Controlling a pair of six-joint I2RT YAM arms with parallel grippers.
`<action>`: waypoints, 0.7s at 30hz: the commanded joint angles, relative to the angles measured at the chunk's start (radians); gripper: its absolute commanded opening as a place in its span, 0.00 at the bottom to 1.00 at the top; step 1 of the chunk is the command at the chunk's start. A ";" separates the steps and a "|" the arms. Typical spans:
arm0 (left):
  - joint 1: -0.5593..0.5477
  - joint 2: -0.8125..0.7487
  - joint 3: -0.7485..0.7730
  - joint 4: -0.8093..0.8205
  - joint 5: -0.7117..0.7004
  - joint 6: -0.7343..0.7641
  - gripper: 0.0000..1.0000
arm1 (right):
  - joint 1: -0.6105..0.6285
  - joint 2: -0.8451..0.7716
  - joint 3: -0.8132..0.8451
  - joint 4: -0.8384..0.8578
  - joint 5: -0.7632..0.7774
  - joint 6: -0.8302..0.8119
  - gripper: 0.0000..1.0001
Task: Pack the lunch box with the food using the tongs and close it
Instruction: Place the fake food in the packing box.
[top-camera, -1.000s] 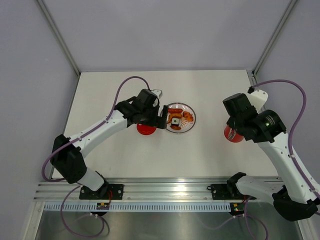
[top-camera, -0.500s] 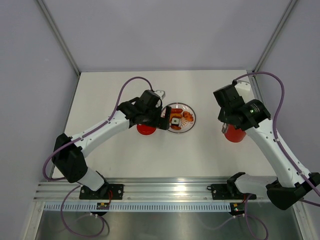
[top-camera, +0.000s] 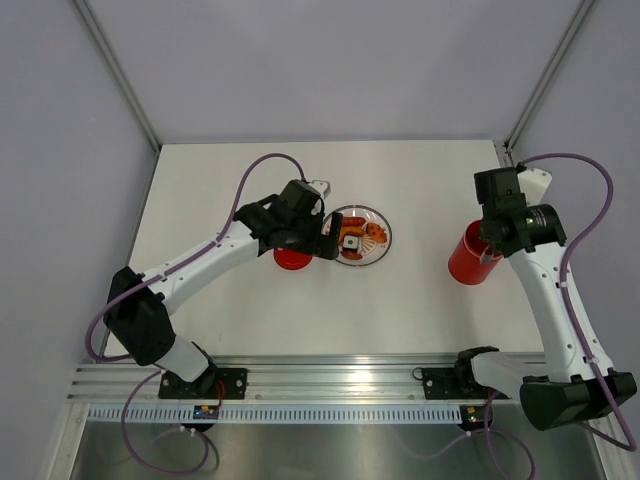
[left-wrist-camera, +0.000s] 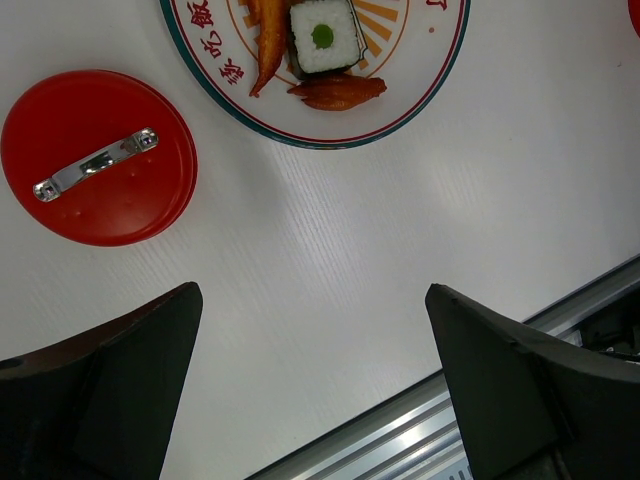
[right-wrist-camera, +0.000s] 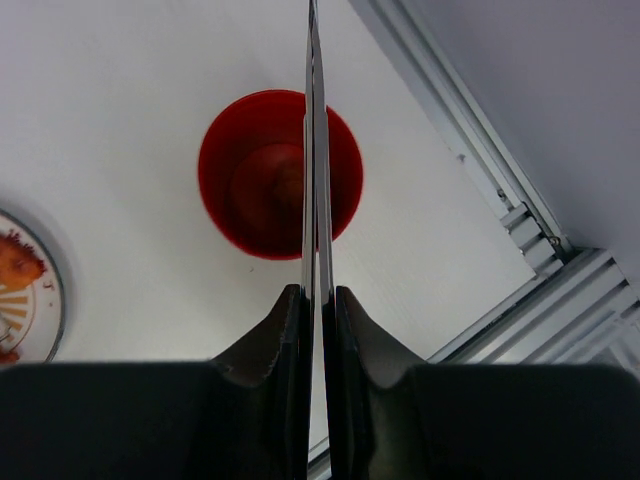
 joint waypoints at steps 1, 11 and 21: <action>-0.001 -0.022 0.050 0.017 -0.014 0.002 0.99 | -0.087 -0.012 -0.041 0.034 0.043 -0.048 0.00; 0.001 -0.042 0.027 0.012 -0.050 0.012 0.99 | -0.181 -0.037 -0.126 0.111 -0.081 -0.080 0.00; 0.001 -0.031 0.026 0.012 -0.075 0.006 0.99 | -0.181 -0.109 -0.091 0.211 -0.277 -0.145 0.00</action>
